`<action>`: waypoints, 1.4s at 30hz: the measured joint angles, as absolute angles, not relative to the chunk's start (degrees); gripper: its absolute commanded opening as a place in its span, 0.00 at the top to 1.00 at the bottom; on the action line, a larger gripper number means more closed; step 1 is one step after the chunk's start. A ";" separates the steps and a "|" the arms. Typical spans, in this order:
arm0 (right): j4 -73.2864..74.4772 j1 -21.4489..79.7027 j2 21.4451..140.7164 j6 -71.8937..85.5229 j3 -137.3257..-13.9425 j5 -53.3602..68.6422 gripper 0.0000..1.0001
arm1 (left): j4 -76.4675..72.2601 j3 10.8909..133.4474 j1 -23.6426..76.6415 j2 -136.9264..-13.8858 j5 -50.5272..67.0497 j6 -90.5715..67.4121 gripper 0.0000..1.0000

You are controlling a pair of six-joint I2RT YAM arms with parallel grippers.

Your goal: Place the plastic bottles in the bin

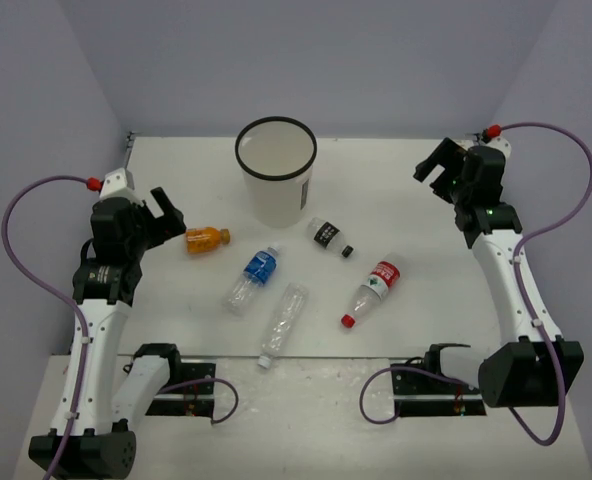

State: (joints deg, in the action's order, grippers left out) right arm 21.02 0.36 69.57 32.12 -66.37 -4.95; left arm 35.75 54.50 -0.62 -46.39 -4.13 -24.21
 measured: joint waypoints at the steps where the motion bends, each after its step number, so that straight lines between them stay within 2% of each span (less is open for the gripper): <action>1: 20.95 0.36 69.61 32.12 -66.37 -4.95 0.01 | 35.75 54.50 -0.62 -46.39 -4.27 -24.21 0.00; 14: 25.35 0.36 65.35 36.01 -62.36 -5.65 0.01 | 35.66 54.08 -0.62 -46.34 -4.58 -24.23 0.00; 20: 30.92 1.23 53.13 41.12 -49.70 -5.13 0.01 | 35.66 52.67 -0.62 -46.37 -3.75 -24.23 0.00; 25: 37.29 9.69 46.87 45.37 -41.85 -6.38 0.01 | 35.60 51.64 -0.62 -46.37 -2.82 -24.23 0.00; 29: 38.56 18.75 47.78 49.15 -38.85 -6.63 0.01 | 35.57 51.51 -0.62 -46.22 -2.45 -24.23 0.00; 39: 28.41 20.01 61.41 52.05 -31.21 -6.06 0.02 | 35.46 50.73 -0.62 -45.50 -1.78 -24.21 0.00; 42: 24.63 20.14 65.78 52.03 -30.52 -5.81 0.12 | 35.44 50.72 -0.62 -45.50 -1.73 -24.21 0.00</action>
